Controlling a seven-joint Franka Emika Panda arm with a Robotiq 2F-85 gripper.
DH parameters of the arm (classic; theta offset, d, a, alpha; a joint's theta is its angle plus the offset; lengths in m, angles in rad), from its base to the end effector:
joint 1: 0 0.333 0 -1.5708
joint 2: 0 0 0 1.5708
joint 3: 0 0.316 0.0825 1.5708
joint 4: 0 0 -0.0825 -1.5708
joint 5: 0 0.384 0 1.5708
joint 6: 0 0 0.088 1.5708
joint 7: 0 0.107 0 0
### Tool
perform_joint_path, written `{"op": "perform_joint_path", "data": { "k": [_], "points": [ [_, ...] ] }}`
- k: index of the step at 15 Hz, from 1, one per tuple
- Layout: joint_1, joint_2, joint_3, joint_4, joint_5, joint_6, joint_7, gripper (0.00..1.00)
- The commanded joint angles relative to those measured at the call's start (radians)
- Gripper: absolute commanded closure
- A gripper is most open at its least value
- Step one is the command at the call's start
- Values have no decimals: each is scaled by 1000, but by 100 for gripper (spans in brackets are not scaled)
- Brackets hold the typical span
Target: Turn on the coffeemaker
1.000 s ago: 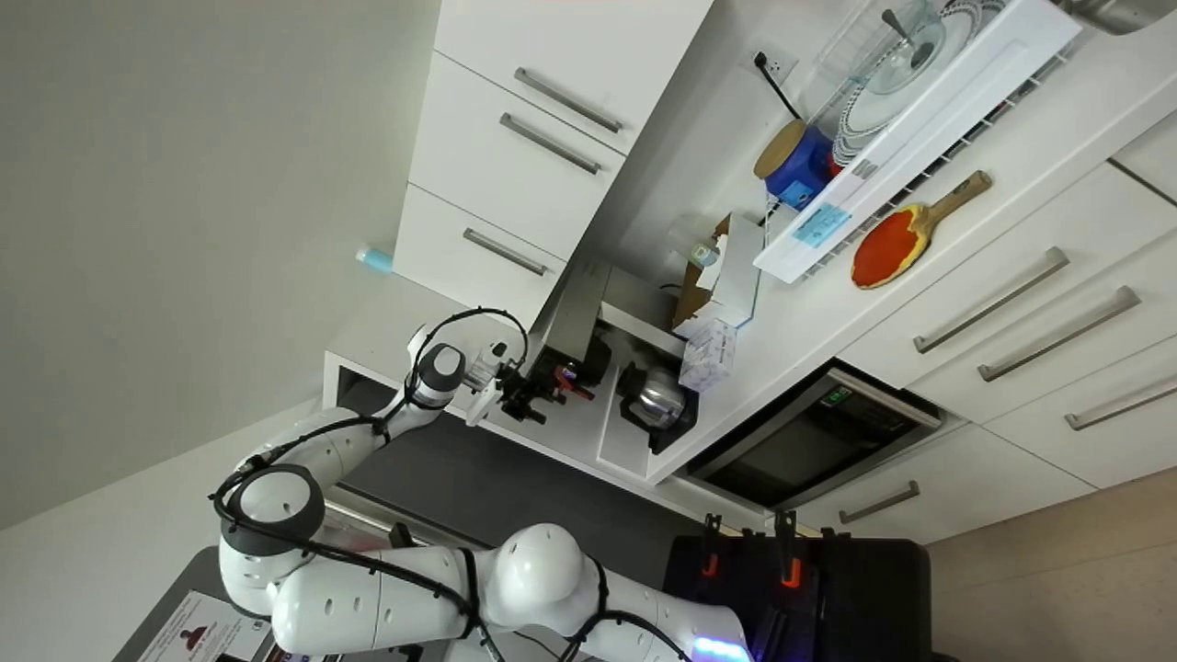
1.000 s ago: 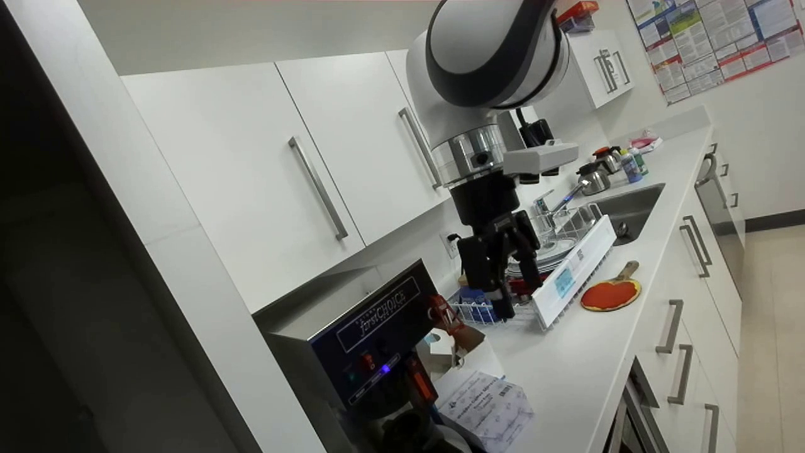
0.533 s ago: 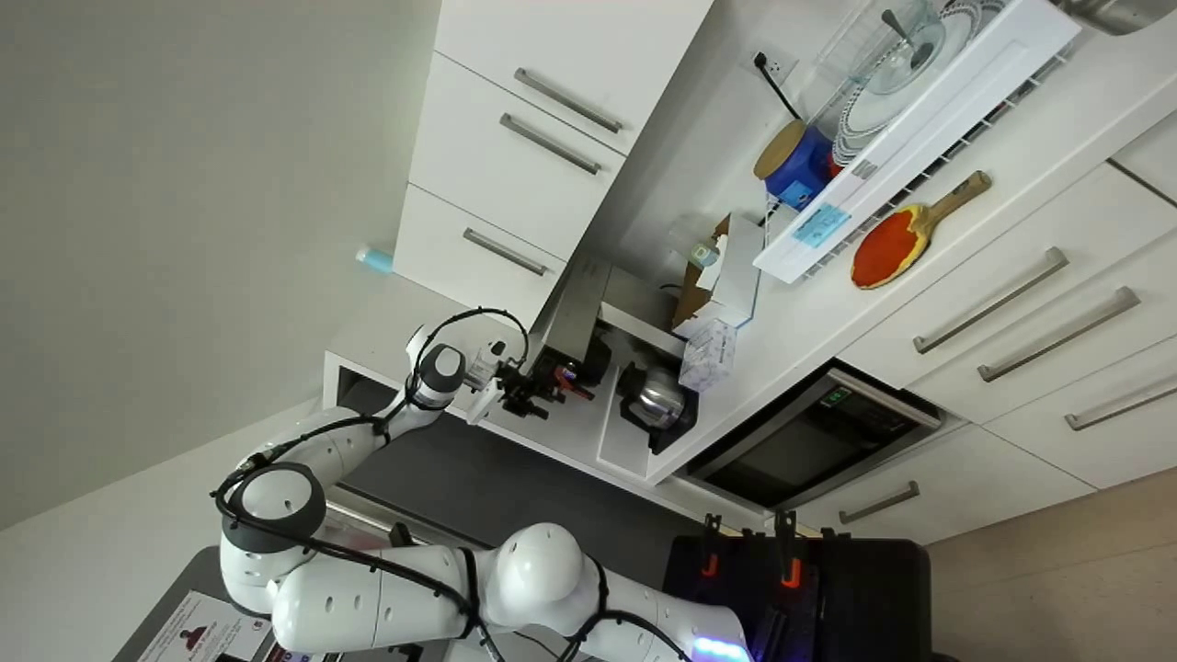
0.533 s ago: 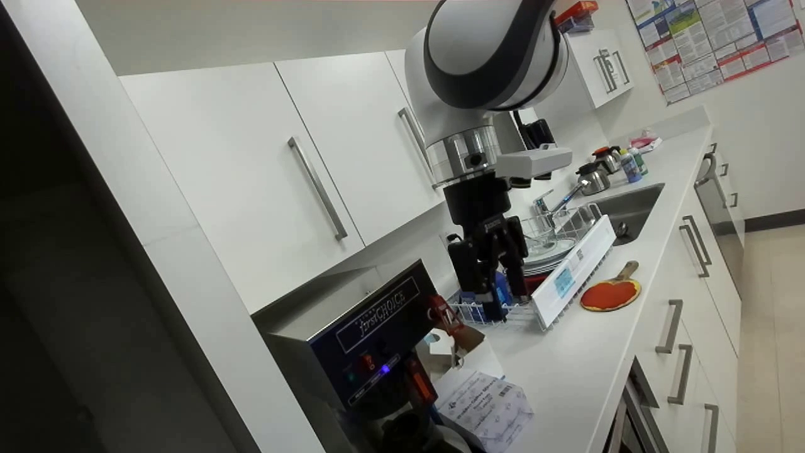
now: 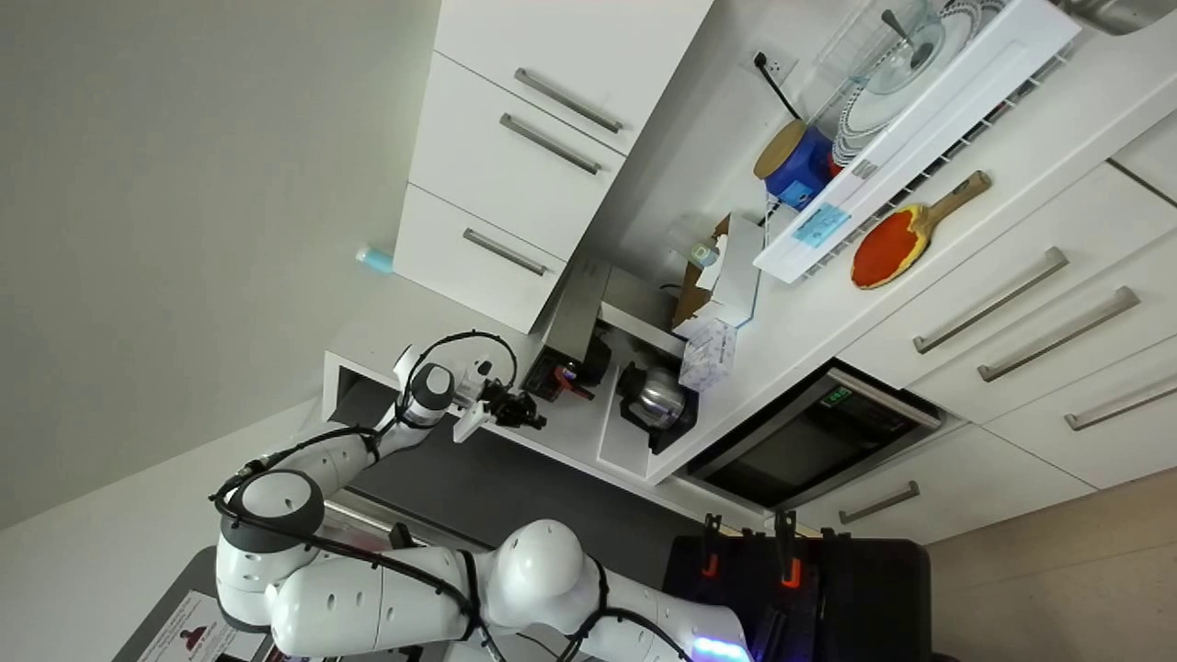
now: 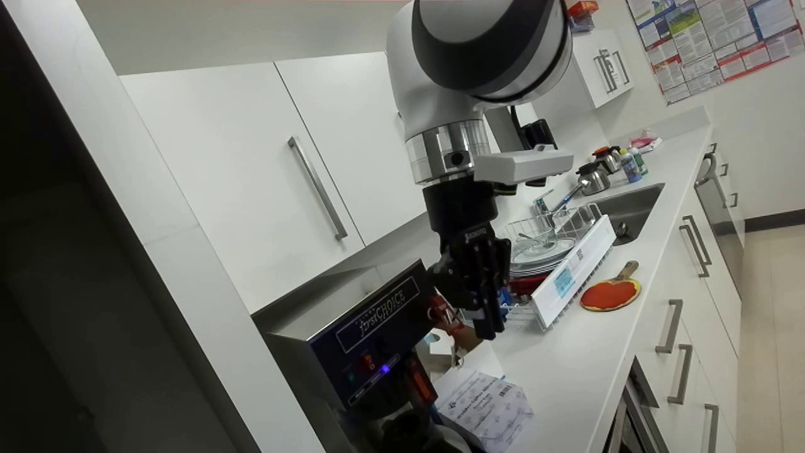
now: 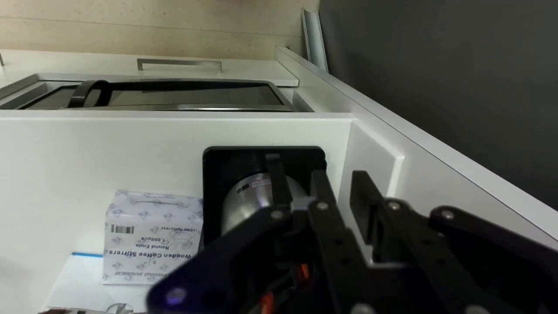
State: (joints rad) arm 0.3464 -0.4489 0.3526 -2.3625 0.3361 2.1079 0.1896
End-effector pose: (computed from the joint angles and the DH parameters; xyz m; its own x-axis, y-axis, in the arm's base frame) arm 0.3194 0.3037 0.5017 0.9378 0.3210 0.1324 0.3419 -0.9201 -0.1913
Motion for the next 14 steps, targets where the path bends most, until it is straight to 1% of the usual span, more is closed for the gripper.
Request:
{"op": "perform_joint_path", "data": {
  "k": [1,4,6,14],
  "points": [
    [-2,12,58,2,-21,95,104,100],
    [-4,47,96,13,-57,184,135,100],
    [-19,72,122,18,-102,244,183,100],
    [-54,166,168,35,-274,495,345,100]
  ]
}}
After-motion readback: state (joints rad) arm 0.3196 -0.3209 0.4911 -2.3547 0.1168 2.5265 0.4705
